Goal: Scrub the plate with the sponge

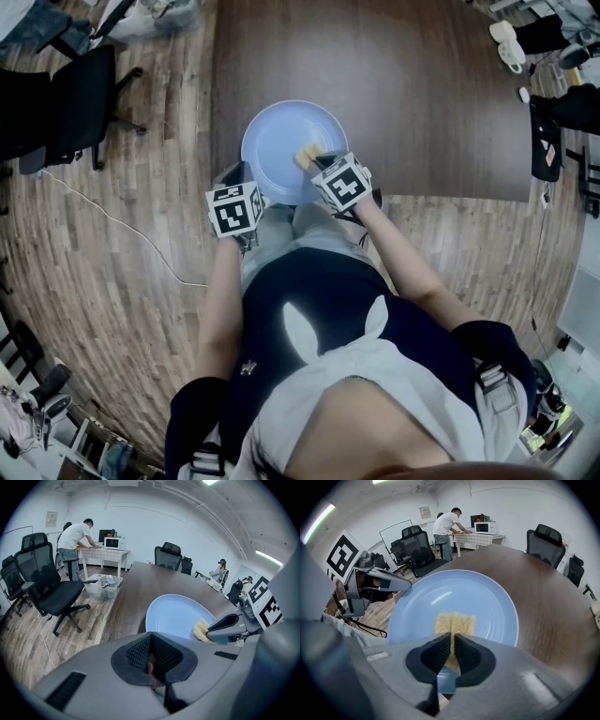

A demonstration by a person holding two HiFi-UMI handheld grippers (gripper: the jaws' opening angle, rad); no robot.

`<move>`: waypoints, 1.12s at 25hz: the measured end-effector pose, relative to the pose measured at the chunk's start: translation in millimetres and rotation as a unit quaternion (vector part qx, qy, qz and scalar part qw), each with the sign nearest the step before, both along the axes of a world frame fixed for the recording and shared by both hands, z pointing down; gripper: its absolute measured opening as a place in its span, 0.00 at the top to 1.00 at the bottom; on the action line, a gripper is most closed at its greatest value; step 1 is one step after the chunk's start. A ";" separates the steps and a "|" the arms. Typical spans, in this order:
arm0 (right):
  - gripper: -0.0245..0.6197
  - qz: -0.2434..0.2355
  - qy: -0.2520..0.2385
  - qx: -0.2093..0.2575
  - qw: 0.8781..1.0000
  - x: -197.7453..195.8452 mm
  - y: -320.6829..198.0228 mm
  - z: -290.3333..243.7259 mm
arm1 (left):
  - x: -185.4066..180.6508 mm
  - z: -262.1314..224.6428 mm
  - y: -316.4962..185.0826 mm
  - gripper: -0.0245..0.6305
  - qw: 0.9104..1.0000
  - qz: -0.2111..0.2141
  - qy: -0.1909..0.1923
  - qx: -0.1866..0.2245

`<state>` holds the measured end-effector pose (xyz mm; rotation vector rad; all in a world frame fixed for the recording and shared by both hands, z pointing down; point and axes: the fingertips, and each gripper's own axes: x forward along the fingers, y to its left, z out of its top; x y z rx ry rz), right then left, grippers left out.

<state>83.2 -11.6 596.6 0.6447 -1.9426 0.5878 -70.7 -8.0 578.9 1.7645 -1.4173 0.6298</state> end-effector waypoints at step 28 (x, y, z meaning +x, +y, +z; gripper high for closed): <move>0.93 -0.067 -0.032 -0.025 0.997 -68.2 31.7 0.9 | -2.1 2.0 0.6 0.95 1.000 0.007 0.003 0.002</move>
